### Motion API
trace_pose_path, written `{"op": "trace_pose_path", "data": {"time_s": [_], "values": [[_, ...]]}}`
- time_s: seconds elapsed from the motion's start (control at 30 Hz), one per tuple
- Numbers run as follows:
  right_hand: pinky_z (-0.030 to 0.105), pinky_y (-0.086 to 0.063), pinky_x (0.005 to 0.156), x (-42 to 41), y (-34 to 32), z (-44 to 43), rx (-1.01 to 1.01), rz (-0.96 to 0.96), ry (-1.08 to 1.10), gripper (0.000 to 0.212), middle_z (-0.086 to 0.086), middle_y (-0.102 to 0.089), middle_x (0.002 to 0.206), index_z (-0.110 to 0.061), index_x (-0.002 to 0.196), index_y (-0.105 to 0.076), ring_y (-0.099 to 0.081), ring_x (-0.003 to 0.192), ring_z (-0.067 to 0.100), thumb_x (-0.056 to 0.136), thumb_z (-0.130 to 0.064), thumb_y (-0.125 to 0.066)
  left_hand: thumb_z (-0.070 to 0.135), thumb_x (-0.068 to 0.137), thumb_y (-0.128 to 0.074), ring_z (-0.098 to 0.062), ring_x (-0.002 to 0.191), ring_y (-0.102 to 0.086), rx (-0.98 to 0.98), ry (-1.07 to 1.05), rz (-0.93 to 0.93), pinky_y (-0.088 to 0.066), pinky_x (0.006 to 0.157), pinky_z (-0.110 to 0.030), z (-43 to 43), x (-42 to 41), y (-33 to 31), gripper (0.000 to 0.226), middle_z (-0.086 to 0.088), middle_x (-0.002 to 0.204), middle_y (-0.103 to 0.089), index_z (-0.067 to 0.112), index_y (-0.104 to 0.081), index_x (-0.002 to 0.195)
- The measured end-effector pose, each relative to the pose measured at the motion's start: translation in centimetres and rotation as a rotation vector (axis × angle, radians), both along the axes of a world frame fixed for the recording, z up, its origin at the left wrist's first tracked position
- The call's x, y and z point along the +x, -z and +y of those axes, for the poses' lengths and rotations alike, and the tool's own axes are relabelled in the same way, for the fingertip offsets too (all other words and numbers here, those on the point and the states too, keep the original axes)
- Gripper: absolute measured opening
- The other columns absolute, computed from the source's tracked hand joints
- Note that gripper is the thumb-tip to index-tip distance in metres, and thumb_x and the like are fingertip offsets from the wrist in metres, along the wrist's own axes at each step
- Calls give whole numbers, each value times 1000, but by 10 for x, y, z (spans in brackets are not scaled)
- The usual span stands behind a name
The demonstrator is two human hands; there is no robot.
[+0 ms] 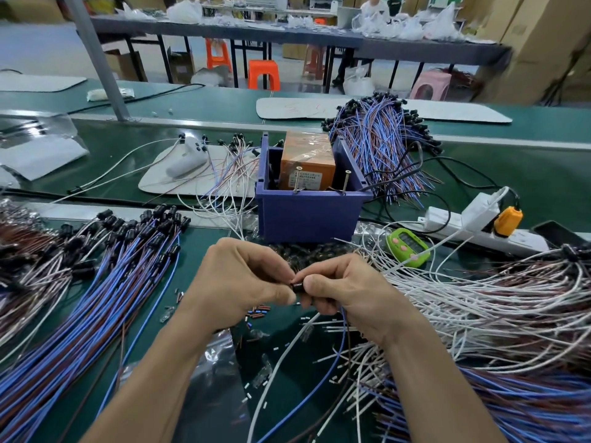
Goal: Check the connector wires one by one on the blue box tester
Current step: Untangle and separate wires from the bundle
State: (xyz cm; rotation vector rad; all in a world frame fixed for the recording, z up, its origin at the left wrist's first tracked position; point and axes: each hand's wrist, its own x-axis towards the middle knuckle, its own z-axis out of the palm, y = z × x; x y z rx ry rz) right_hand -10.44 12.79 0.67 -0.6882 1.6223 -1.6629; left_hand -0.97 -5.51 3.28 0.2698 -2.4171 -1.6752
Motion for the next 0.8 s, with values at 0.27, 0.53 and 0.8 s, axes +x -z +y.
{"op": "trace_pose_path", "data": {"time_s": [0.27, 0.53, 0.8], "values": [[20, -43, 53, 3, -2, 1, 1, 30, -33, 15, 14, -69, 73, -8, 97, -81, -52, 58, 11, 93, -9, -67, 21, 46, -93, -11, 60, -67, 18, 65, 81, -54, 58, -24, 1, -1, 7, 29, -3, 69, -76, 28, -82, 72], [16, -30, 40, 9, -15, -13, -29, -29, 122, 16, 10, -62, 64, -7, 102, -75, -38, 42, 8, 100, -6, -59, 8, 70, -93, -13, 70, -75, 71, -272, 297, -60, 69, -24, 13, -7, 6, 33, 6, 77, -79, 35, -81, 85], [22, -22, 43, 1, -71, -1, -514, -284, 445, 19, 0, -44, 50, -11, 68, -74, -26, 39, 9, 84, -8, -64, 28, 89, -79, -6, 106, -71, 219, 340, -62, -55, 90, -20, 45, 4, -15, 45, 6, 117, -75, 40, -59, 128]]}}
